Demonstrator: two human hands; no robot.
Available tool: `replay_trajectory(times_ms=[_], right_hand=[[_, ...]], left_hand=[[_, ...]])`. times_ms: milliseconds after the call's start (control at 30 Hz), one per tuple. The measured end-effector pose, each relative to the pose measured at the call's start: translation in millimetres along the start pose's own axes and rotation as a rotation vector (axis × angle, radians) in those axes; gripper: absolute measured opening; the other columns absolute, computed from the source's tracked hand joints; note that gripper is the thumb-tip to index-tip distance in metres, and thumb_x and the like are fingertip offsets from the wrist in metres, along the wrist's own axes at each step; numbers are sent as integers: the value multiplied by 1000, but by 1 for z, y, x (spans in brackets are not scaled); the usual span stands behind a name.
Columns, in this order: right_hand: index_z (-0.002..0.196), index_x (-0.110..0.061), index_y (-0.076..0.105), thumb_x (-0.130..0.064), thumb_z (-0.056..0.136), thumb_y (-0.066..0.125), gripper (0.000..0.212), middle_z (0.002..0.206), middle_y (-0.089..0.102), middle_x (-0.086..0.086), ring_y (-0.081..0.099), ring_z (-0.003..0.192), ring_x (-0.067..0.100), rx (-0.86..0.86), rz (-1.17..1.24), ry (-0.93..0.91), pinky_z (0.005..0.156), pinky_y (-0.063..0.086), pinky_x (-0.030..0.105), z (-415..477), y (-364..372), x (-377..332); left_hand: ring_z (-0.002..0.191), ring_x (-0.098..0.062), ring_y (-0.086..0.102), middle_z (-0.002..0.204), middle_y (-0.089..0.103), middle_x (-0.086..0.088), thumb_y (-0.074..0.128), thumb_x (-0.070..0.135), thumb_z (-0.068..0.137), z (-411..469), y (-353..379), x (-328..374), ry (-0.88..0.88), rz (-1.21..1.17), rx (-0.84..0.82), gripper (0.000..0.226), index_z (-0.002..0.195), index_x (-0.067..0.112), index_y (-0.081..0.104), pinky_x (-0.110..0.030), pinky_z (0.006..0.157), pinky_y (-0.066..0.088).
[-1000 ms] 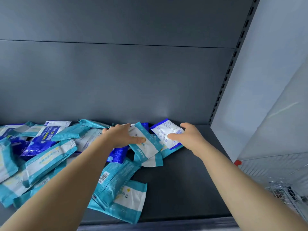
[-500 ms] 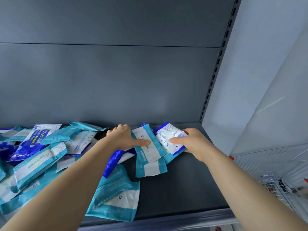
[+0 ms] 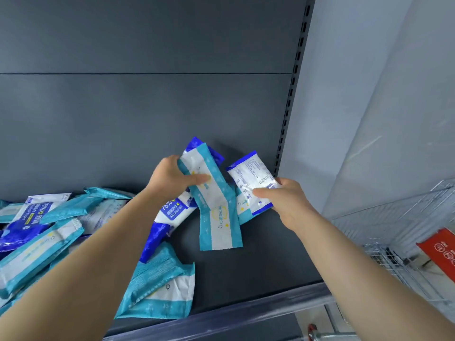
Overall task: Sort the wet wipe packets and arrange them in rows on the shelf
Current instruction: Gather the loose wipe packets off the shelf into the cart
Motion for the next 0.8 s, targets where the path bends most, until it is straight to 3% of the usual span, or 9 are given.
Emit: replay_trajectory(times_ms=[100,200,333,533,633,733,800], right_hand=[[96,-10,61,-9,78,76,24,98,70,7,70,85,21,27,-2,13,82,58,42,-1,-2,4],[89,-11,59,-8,78,76,20,99,70,11,70,87,25,21,-2,77,86,56,44,-3,2,22],[86,-11,57,-9,79,74,18,103,70,14,69,91,26,38,11,128,89,55,45,-6,4,40],[93,-5,62,-4,76,74,21,100,71,14,68,97,30,-69,-6,137,95,51,48,-18,24,45],[102,-5,60,-6,75,75,31,103,71,14,68,98,30,-103,-24,134,95,51,47,-26,34,46],[112,-5,54,-6,83,69,32,111,68,12,69,94,23,-175,36,149,83,57,38,-36,44,43],[117,-8,51,-7,89,62,30,114,67,13,70,94,25,-245,133,177,77,58,41,-43,52,42]], left_hand=[[74,-21,69,87,70,-1,88,30,64,-3,-20,-6,-76,-143,85,43,91,16,58,-36,65,57],[75,-26,71,90,71,-8,86,22,68,-8,-13,-35,-234,-165,-18,41,96,12,57,-41,68,58],[80,-29,70,97,70,-15,82,12,72,-22,-13,-65,-357,-334,-30,42,105,3,57,-40,65,57],[82,-28,67,103,69,-17,73,2,77,-39,2,-68,-435,-700,-107,19,93,2,61,-40,63,54],[81,-29,68,103,69,-18,71,1,79,-53,21,-70,-460,-680,-180,20,97,0,63,-40,63,55],[88,-30,69,103,70,-18,73,2,78,-64,31,-80,-467,-547,-220,34,109,-3,62,-40,68,56],[91,-31,69,103,71,-16,75,4,78,-66,33,-79,-451,-504,-241,36,111,0,62,-42,74,57]])
Point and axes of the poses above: each hand's wrist, its own z-axis towards the middle knuckle, its own y-axis out of the palm, x = y × z, the point moved 10 cm from there along z, towards the middle knuckle
